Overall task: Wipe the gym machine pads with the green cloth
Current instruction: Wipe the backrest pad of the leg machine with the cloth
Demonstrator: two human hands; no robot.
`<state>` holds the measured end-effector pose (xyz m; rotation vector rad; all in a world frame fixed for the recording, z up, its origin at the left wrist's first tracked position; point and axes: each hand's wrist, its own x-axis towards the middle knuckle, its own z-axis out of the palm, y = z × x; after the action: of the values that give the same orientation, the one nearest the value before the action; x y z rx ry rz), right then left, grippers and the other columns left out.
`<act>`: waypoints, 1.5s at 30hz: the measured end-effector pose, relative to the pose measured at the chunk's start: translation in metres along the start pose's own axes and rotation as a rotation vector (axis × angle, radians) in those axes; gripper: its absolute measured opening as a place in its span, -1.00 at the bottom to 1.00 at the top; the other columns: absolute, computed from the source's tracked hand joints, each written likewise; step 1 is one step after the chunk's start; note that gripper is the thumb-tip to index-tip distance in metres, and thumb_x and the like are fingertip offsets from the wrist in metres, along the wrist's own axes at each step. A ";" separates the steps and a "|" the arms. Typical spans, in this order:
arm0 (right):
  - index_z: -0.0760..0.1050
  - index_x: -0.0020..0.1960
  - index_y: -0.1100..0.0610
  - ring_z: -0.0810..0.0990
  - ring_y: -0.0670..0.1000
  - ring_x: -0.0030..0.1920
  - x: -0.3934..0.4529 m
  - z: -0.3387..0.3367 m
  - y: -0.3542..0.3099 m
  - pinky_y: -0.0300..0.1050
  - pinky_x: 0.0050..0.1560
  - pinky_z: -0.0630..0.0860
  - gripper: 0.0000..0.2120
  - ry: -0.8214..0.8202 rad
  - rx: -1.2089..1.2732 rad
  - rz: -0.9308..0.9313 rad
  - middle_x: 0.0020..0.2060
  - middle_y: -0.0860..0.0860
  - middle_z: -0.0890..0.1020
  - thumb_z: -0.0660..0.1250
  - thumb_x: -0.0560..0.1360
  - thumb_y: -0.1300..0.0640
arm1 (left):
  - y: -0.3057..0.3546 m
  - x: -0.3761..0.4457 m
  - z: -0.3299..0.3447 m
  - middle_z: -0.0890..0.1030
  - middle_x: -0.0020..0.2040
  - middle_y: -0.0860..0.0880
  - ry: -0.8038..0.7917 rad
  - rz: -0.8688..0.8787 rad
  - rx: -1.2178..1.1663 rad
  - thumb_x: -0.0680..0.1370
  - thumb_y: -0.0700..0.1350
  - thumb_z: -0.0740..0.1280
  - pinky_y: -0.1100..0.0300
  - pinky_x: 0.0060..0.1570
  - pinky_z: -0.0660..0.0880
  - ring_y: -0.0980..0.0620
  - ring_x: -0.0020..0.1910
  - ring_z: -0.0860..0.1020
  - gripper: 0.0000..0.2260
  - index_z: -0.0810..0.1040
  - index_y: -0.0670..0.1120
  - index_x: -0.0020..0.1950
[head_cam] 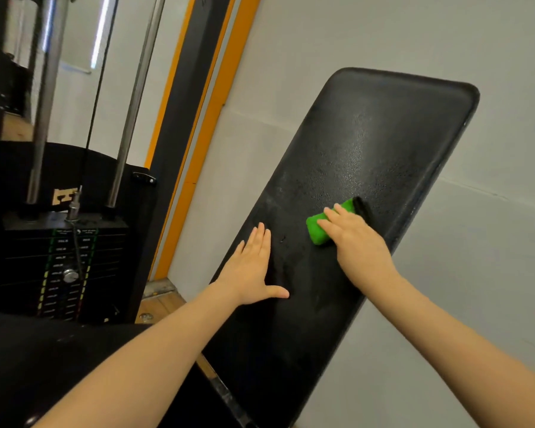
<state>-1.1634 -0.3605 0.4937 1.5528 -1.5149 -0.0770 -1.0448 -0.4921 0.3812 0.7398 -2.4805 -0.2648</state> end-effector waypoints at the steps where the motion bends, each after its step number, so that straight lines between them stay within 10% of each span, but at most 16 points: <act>1: 0.64 -0.07 0.27 0.65 0.24 -0.02 0.001 0.000 -0.004 0.12 -0.11 0.58 -0.52 0.005 -0.007 0.025 -0.04 0.22 0.66 -0.03 0.29 0.28 | 0.000 -0.001 0.002 -0.31 0.56 -0.15 0.010 -0.024 -0.022 0.39 0.37 0.36 0.00 0.49 -0.10 -0.10 0.54 -0.25 0.13 -0.29 -0.18 0.56; 8: 0.57 0.17 0.22 0.51 0.10 0.26 0.000 0.024 -0.049 -0.11 0.24 0.41 -0.58 -0.274 0.025 -0.278 0.21 0.15 0.56 0.47 0.34 0.13 | -0.006 -0.001 0.011 -0.37 0.53 -0.16 -0.005 -0.078 -0.151 0.38 0.37 0.37 -0.02 0.50 -0.10 -0.08 0.53 -0.31 0.16 -0.33 -0.19 0.54; 12: 0.17 0.48 0.17 0.04 0.07 0.50 0.059 0.018 -0.047 -0.10 0.45 -0.02 -0.55 -0.301 0.010 -0.134 0.50 0.09 0.14 0.07 0.60 0.26 | -0.003 -0.003 0.010 -0.38 0.53 -0.15 -0.014 -0.087 -0.176 0.37 0.36 0.39 -0.05 0.49 -0.10 -0.08 0.52 -0.32 0.17 -0.35 -0.18 0.54; 17: 0.22 0.45 0.22 0.16 0.11 0.47 0.047 0.023 -0.045 -0.05 0.43 0.13 -0.51 -0.268 0.004 -0.103 0.47 0.15 0.22 0.21 0.54 0.23 | -0.004 -0.002 0.011 -0.40 0.52 -0.13 -0.007 -0.096 -0.190 0.38 0.35 0.39 -0.04 0.49 -0.13 -0.07 0.52 -0.33 0.16 -0.36 -0.17 0.54; 20: 0.61 0.08 0.26 0.59 0.16 0.13 0.011 0.023 -0.050 -0.01 0.08 0.55 -0.35 -0.356 0.018 -0.166 0.10 0.19 0.61 0.65 0.05 0.05 | -0.006 -0.002 0.014 -0.40 0.52 -0.14 -0.002 -0.088 -0.189 0.39 0.34 0.38 -0.02 0.49 -0.14 -0.07 0.51 -0.34 0.15 -0.36 -0.17 0.54; 26: 0.18 0.47 0.18 0.07 0.09 0.49 0.077 0.028 -0.047 -0.07 0.44 0.02 -0.55 -0.270 -0.028 -0.143 0.49 0.11 0.17 0.05 0.59 0.28 | 0.001 -0.005 0.015 -0.40 0.52 -0.17 -0.026 -0.179 -0.219 0.39 0.31 0.40 -0.02 0.49 -0.15 -0.10 0.52 -0.34 0.16 -0.37 -0.20 0.52; 30: 0.38 0.33 0.18 0.29 0.12 0.37 0.120 0.040 -0.052 -0.01 0.36 0.23 -0.66 -0.191 -0.009 0.020 0.31 0.11 0.41 0.12 0.57 0.28 | 0.004 -0.007 0.013 -0.40 0.52 -0.15 -0.055 -0.216 -0.282 0.41 0.27 0.42 -0.01 0.50 -0.17 -0.07 0.51 -0.35 0.15 -0.39 -0.20 0.52; 37: 0.19 0.47 0.23 0.10 0.09 0.50 0.016 0.030 -0.064 -0.07 0.46 0.02 -0.42 -0.410 0.068 -0.132 0.49 0.14 0.15 0.28 0.50 0.15 | -0.003 -0.006 0.013 -0.39 0.53 -0.15 -0.057 -0.201 -0.273 0.40 0.31 0.40 -0.05 0.52 -0.14 -0.06 0.52 -0.34 0.15 -0.38 -0.20 0.52; 40: 0.64 0.00 0.24 0.63 0.16 0.06 0.005 0.025 -0.035 -0.08 0.04 0.54 -0.66 -0.051 0.078 -0.104 0.04 0.19 0.64 0.19 0.32 0.25 | -0.003 -0.006 0.016 -0.38 0.53 -0.14 -0.063 -0.209 -0.283 0.41 0.29 0.41 -0.04 0.50 -0.14 -0.07 0.52 -0.33 0.15 -0.37 -0.19 0.53; 45: 0.62 -0.03 0.32 0.62 0.29 0.02 0.008 0.008 0.004 -0.04 0.10 0.31 -0.52 0.224 0.057 0.173 0.01 0.26 0.63 -0.04 0.31 0.31 | -0.003 -0.003 0.014 -0.35 0.55 -0.13 -0.049 -0.218 -0.270 0.41 0.30 0.40 -0.06 0.51 -0.10 -0.09 0.53 -0.29 0.14 -0.35 -0.18 0.54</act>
<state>-1.1695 -0.3705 0.4964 1.4160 -1.4750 0.2338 -1.0486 -0.4927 0.3672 0.8941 -2.3447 -0.6905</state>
